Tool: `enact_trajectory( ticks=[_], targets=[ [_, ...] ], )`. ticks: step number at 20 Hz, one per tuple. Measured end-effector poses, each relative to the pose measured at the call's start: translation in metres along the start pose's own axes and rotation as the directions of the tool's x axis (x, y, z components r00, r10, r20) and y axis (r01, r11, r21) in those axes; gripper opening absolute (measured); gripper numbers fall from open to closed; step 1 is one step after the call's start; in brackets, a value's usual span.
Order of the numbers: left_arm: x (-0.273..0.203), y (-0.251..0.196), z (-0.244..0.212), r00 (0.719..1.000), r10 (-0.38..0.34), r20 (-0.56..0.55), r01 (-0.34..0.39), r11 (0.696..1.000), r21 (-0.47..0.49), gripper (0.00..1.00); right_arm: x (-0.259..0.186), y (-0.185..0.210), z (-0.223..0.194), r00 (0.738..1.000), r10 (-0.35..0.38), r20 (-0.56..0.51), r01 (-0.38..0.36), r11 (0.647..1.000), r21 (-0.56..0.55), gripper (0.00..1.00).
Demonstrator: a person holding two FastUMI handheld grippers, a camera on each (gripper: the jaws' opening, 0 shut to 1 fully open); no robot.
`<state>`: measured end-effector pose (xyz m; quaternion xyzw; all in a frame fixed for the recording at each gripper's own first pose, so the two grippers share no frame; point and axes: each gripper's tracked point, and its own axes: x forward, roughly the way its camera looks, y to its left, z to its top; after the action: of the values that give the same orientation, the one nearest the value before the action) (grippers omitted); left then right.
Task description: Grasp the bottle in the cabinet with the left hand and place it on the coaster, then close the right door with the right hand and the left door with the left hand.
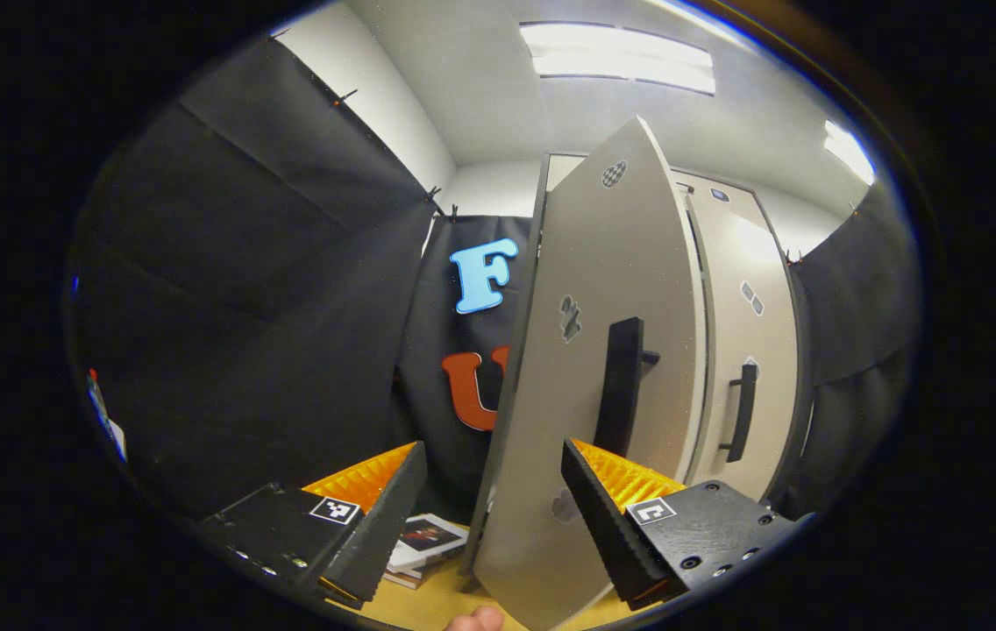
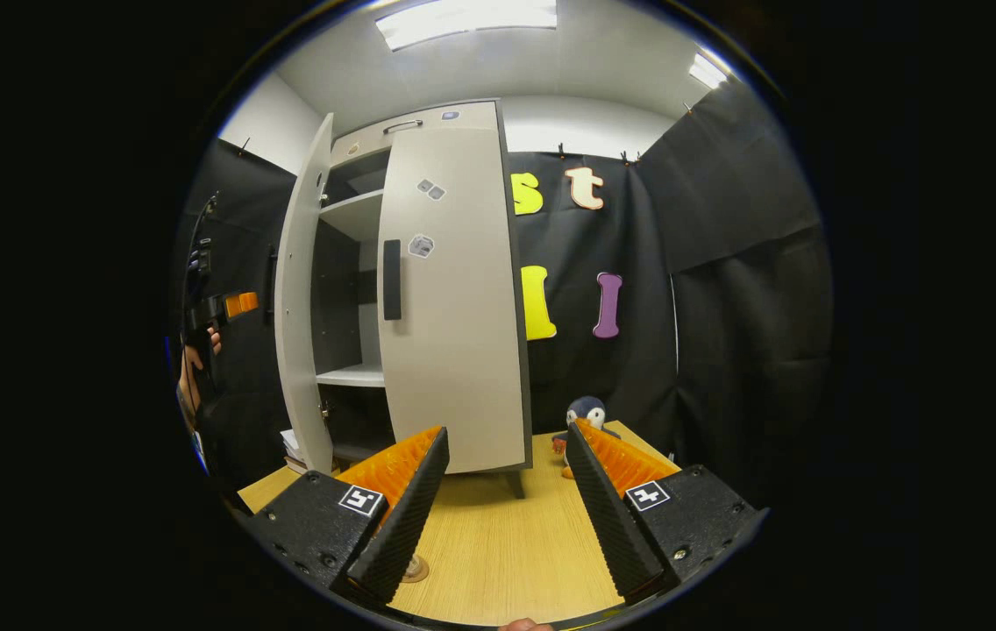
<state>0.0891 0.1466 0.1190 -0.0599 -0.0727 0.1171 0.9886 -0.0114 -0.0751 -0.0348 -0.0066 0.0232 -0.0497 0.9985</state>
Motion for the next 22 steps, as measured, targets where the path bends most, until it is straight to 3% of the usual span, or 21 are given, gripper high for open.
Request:
enact_trajectory(
  ticks=[5,6,8,9,11,14,15,18,20,21,22],
  targets=[
    [-0.049,-0.016,-0.033,0.998,-0.031,-0.056,0.031,0.999,-0.008,0.97,0.006,0.026,-0.001,0.998,0.066,-0.011,-0.066,0.998,-0.003,0.83],
    [-0.046,-0.013,-0.036,0.998,-0.021,-0.056,0.022,1.000,0.010,0.95,0.006,0.029,0.000,0.997,0.073,-0.012,-0.073,0.997,-0.002,0.83],
    [-0.035,-0.004,-0.040,0.998,0.014,-0.061,-0.011,0.999,0.044,0.99,0.006,0.031,0.002,0.997,0.081,-0.010,-0.081,0.997,0.001,0.83],
    [-0.027,0.000,-0.040,0.998,0.030,-0.058,-0.027,0.998,0.050,0.95,0.005,0.032,0.003,0.997,0.081,-0.010,-0.081,0.997,0.000,0.83],
    [-0.013,0.000,-0.038,0.998,0.036,-0.046,-0.034,0.999,0.033,0.99,0.003,0.028,0.005,0.998,0.067,-0.003,-0.067,0.998,-0.005,0.83],
    [-0.004,-0.004,-0.040,0.998,0.038,-0.043,-0.037,0.999,0.016,0.95,-0.001,0.017,0.006,1.000,0.029,0.002,-0.029,1.000,-0.007,0.83],
    [0.001,-0.010,-0.044,0.999,0.016,-0.049,-0.016,1.000,-0.003,0.99,-0.002,0.012,0.005,1.000,0.014,0.001,-0.014,1.000,-0.004,0.83],
    [0.005,-0.040,-0.053,0.995,-0.064,-0.075,0.063,0.998,-0.025,0.99,-0.003,0.004,0.005,1.000,-0.015,0.000,0.015,1.000,0.010,0.83],
    [0.006,-0.045,-0.050,0.997,-0.057,-0.054,0.057,0.998,-0.001,0.99,-0.007,0.001,0.006,1.000,-0.029,0.008,0.029,0.999,0.019,0.83],
    [0.003,-0.049,-0.048,0.997,-0.063,-0.044,0.064,0.998,0.005,0.90,-0.008,0.000,0.008,0.999,-0.032,0.012,0.032,0.999,0.022,0.83],
    [0.002,-0.053,-0.049,0.996,-0.077,-0.038,0.078,0.997,0.009,0.99,-0.008,-0.001,0.009,0.999,-0.034,0.012,0.034,0.999,0.022,0.83]
  ],
)
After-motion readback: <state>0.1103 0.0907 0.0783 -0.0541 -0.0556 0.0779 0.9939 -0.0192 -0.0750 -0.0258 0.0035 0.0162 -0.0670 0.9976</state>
